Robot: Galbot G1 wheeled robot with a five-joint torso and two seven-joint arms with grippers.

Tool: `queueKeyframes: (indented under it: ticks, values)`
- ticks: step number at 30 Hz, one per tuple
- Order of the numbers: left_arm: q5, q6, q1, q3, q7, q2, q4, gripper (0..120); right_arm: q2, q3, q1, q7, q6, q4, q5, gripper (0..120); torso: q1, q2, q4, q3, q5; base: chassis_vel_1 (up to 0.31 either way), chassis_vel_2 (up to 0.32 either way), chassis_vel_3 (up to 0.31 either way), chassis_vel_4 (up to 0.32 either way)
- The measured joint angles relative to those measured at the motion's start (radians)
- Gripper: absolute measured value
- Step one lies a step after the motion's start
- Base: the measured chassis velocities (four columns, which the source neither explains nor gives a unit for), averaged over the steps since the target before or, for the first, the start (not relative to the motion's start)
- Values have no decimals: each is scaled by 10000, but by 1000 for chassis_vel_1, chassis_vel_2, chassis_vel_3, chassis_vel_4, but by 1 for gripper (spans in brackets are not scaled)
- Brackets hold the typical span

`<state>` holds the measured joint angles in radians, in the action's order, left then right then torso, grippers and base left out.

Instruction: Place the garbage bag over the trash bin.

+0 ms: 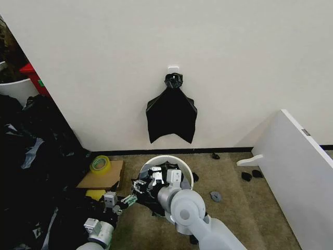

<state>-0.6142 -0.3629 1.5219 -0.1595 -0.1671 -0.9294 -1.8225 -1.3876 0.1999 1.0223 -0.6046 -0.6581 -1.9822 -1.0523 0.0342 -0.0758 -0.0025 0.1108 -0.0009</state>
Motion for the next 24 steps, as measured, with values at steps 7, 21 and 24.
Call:
queueKeyframes:
  ticks: [7, 21, 24]
  values:
    - [-103, -19, 16, -31, 0, 35, -8, 100, -23, 112, -46, -58, 40, 58, 134, 7, 0, 0, 0, 0, 1, 0, 0, 0, 0]
    - [178, -82, 95, 35, 79, 32, -147, 100, -581, 413, -546, -114, 556, 614, 360, 0, 0, 0, 1, 0, 2, 0, 0, 0, 0]
    - [256, -114, 125, 29, 93, 48, -201, 100, -726, 514, -580, -120, 628, 757, 470, 0, 0, 0, 0, 0, 2, 0, 0, 0, 0]
